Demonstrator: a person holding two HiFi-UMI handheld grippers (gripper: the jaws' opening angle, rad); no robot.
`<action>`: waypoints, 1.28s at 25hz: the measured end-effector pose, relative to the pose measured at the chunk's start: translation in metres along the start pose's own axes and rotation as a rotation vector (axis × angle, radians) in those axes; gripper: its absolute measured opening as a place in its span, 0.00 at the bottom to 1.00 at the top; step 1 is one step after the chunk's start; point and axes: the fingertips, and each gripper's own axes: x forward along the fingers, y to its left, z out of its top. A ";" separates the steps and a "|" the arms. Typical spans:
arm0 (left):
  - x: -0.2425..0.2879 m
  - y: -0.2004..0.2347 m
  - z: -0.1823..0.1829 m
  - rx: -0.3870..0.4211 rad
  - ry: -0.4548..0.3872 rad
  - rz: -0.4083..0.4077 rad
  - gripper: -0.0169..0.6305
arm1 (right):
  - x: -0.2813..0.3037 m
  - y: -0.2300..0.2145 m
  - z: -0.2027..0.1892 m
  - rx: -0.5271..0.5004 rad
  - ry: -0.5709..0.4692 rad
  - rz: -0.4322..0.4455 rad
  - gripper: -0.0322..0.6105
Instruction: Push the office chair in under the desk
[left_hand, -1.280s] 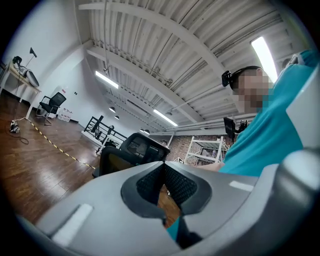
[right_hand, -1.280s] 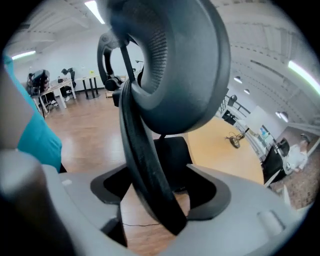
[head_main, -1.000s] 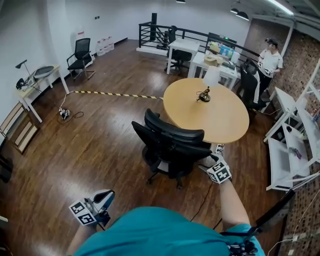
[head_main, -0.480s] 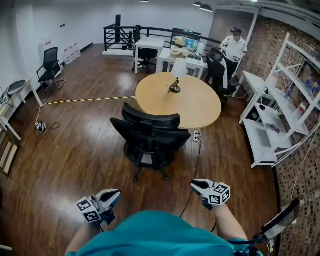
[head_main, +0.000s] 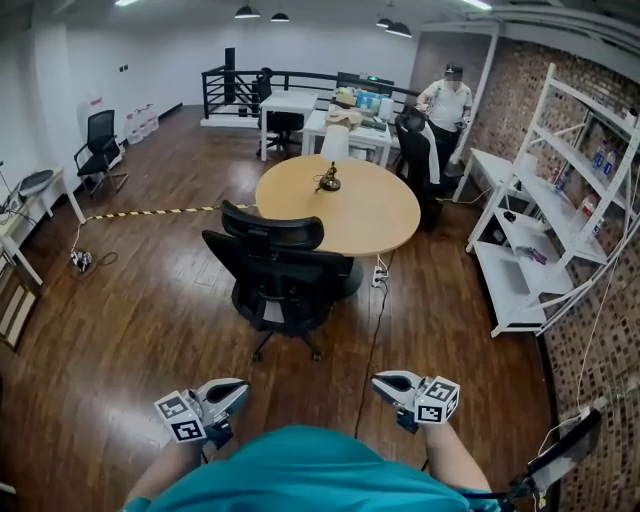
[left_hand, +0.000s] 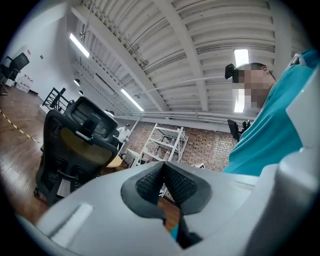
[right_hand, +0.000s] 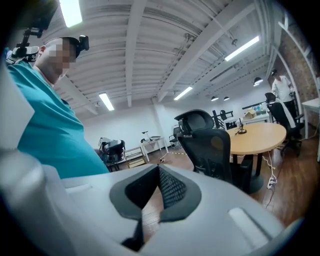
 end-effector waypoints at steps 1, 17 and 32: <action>0.006 -0.018 -0.007 0.004 -0.002 0.000 0.07 | -0.013 0.012 0.000 -0.012 0.002 0.019 0.05; 0.021 -0.207 -0.073 0.024 -0.019 0.101 0.07 | -0.116 0.157 -0.033 -0.105 0.075 0.298 0.05; -0.169 -0.343 -0.065 0.021 -0.027 0.080 0.07 | -0.100 0.371 -0.047 -0.141 0.034 0.207 0.05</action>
